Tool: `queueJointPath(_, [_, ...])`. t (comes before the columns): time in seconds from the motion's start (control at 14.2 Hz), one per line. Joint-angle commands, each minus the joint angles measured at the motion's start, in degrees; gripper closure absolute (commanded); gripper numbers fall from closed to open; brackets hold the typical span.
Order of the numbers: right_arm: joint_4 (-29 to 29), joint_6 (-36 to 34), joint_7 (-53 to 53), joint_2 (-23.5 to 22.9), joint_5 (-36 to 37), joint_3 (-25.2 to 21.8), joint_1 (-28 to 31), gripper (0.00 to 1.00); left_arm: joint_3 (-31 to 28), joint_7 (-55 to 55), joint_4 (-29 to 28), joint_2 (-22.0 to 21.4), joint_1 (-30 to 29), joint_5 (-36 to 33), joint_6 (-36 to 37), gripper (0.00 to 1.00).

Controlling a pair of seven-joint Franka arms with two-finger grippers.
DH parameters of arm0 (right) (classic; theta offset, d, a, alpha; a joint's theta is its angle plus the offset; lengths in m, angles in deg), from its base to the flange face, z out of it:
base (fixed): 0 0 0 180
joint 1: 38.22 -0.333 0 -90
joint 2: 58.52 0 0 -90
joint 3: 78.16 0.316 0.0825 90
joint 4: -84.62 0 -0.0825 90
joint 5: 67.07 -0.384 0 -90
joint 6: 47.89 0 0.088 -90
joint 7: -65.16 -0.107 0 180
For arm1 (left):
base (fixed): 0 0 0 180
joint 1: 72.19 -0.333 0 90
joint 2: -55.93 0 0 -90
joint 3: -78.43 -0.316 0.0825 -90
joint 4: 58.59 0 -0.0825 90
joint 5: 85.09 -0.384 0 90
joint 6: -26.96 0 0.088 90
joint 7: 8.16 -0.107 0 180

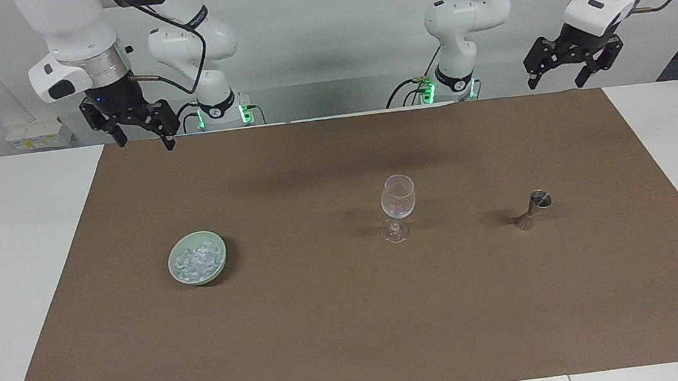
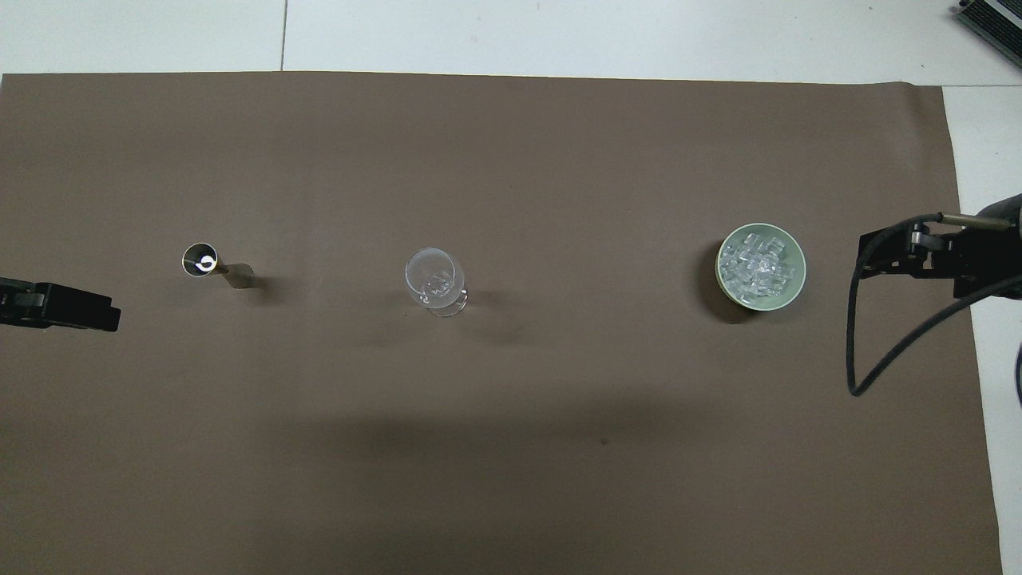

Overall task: Pour wine and add ice with both arms
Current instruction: 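Open the left gripper and move it toward the small dark bottle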

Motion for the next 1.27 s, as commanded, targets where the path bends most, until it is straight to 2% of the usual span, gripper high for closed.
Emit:
queueJointPath(0.0, [-0.11, 0.09, 1.44, 0.2, 0.25, 0.32, 0.78, 0.0, -0.27, 0.33, -2.02, -1.71, 0.53, -0.15, -0.4, 0.0])
queueJointPath(1.2, [-0.11, 0.0, 1.44, 0.2, 0.25, 0.32, 0.78, 0.0, -0.71, -0.11, -2.02, -1.8, 0.62, -0.15, -1.2, 0.0])
